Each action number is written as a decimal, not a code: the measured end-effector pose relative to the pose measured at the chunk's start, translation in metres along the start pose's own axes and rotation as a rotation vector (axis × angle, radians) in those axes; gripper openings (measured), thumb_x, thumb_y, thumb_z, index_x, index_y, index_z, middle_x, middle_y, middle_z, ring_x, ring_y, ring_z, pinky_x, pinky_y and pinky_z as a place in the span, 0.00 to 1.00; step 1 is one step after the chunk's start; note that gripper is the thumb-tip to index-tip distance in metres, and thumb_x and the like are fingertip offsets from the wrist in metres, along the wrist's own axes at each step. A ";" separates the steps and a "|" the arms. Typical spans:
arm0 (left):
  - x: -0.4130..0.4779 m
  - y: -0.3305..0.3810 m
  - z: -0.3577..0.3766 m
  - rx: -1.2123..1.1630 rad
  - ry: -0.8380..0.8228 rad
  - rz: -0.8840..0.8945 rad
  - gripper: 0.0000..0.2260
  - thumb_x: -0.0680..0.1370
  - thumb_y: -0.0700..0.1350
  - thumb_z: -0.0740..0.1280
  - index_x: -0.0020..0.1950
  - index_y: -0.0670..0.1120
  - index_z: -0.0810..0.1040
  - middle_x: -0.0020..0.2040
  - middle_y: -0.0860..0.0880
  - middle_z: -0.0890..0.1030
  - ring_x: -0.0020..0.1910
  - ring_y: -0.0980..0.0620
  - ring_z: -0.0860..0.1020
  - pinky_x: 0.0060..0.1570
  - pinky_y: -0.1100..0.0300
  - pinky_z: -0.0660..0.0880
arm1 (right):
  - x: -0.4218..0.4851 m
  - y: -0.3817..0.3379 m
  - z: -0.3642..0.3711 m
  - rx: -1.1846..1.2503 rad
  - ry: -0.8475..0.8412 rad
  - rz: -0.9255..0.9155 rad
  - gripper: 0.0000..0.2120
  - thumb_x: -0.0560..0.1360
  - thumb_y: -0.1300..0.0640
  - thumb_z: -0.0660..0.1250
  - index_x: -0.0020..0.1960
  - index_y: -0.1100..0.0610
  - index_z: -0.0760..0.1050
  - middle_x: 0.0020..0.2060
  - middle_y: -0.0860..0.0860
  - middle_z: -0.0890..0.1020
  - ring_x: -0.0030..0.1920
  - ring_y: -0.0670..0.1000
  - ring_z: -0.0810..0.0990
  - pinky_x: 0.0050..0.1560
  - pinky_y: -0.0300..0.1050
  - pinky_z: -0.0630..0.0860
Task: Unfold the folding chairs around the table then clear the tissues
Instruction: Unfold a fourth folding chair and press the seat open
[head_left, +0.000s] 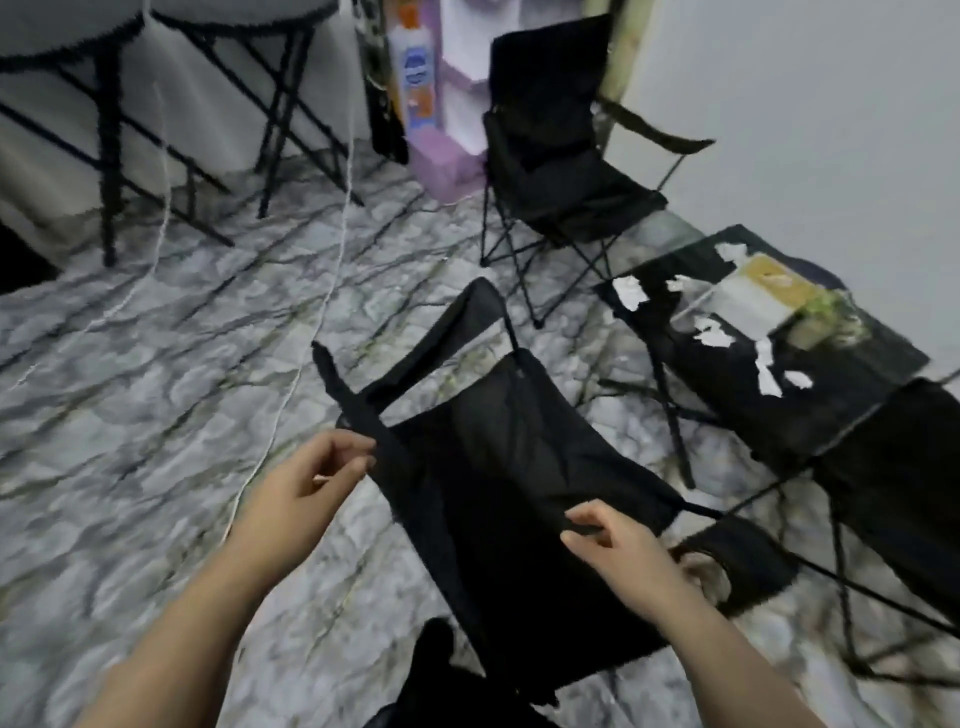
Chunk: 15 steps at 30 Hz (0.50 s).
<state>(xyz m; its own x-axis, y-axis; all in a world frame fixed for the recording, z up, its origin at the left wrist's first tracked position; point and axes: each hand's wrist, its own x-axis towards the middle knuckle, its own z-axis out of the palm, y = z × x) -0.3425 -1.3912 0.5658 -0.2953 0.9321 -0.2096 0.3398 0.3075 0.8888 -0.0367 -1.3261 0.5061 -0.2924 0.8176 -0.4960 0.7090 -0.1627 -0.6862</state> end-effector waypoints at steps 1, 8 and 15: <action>0.026 0.006 0.004 0.027 -0.086 0.050 0.09 0.76 0.45 0.65 0.46 0.61 0.78 0.45 0.57 0.82 0.45 0.54 0.79 0.47 0.62 0.75 | 0.005 0.005 0.002 0.050 0.056 0.054 0.08 0.74 0.49 0.67 0.53 0.46 0.74 0.54 0.43 0.78 0.51 0.42 0.77 0.53 0.40 0.74; 0.132 0.019 0.025 0.118 -0.456 0.120 0.05 0.76 0.47 0.66 0.49 0.57 0.78 0.47 0.51 0.82 0.50 0.52 0.79 0.55 0.52 0.73 | 0.049 0.003 0.009 0.093 0.249 0.287 0.13 0.75 0.48 0.65 0.58 0.51 0.74 0.56 0.46 0.78 0.53 0.48 0.77 0.53 0.43 0.74; 0.232 0.014 0.097 0.437 -0.755 0.204 0.07 0.77 0.46 0.65 0.47 0.60 0.75 0.47 0.55 0.80 0.49 0.56 0.78 0.52 0.59 0.73 | 0.077 0.003 0.018 0.245 0.419 0.417 0.22 0.73 0.37 0.59 0.58 0.51 0.73 0.53 0.47 0.78 0.56 0.49 0.77 0.55 0.44 0.72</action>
<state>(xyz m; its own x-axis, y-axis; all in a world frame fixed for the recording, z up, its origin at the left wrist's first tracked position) -0.3198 -1.1520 0.4906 0.4217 0.8069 -0.4137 0.6767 0.0237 0.7359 -0.0687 -1.2733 0.4559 0.2875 0.7967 -0.5316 0.5275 -0.5950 -0.6064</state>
